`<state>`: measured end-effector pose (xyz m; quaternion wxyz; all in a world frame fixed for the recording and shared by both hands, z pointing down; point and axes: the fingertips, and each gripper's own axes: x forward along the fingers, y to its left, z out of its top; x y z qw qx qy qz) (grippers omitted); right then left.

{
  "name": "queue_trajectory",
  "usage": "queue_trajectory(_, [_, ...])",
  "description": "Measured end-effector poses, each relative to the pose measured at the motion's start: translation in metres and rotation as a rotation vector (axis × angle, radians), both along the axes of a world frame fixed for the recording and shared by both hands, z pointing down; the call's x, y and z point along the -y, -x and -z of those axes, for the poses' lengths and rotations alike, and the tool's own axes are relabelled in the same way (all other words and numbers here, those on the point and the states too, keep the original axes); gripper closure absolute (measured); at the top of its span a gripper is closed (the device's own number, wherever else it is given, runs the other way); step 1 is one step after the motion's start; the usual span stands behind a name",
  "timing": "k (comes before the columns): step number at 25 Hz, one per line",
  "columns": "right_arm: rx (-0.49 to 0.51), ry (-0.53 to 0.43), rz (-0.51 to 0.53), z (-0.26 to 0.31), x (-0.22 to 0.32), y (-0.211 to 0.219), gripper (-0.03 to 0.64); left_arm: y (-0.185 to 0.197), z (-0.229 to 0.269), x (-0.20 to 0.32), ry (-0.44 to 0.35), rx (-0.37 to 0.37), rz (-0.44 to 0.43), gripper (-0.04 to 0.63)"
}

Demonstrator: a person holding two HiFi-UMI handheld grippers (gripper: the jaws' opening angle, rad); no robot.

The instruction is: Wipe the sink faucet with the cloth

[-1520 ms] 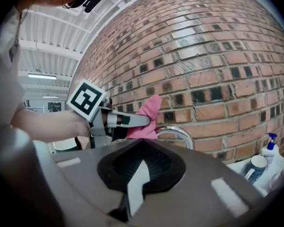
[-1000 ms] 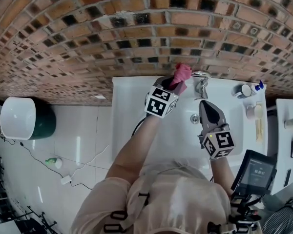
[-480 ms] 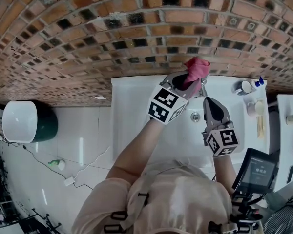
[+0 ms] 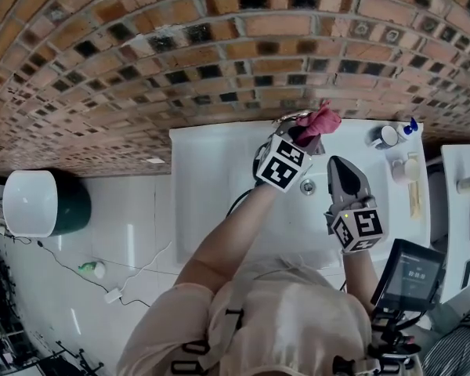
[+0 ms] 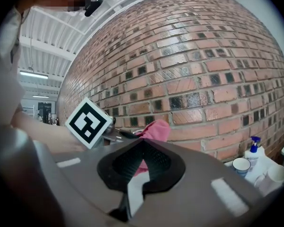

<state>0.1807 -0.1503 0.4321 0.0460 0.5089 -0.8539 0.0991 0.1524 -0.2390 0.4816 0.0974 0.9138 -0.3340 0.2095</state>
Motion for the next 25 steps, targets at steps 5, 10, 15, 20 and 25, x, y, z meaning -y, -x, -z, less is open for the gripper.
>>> queue_trajectory(5, [0.003, 0.014, -0.019, -0.006, 0.002, -0.012, 0.632, -0.017, -0.025, 0.007, 0.087, -0.030, -0.004, 0.514])
queue_trajectory(10, [0.007, 0.027, -0.032, -0.012, 0.007, -0.022, 0.632, -0.028, -0.047, 0.016, 0.102, 0.033, -0.016, 0.514])
queue_trajectory(15, [0.014, 0.034, -0.027, -0.015, 0.012, -0.023, 0.632, -0.035, -0.091, 0.005, 0.156, 0.188, -0.099, 0.512])
queue_trajectory(20, [0.023, 0.034, -0.030, -0.016, 0.015, -0.024, 0.632, -0.023, -0.046, 0.002, 0.076, 0.018, -0.026, 0.512])
queue_trajectory(25, [0.030, 0.037, -0.029, -0.018, 0.017, -0.022, 0.632, -0.027, 0.005, 0.004, 0.015, -0.097, -0.019, 0.511])
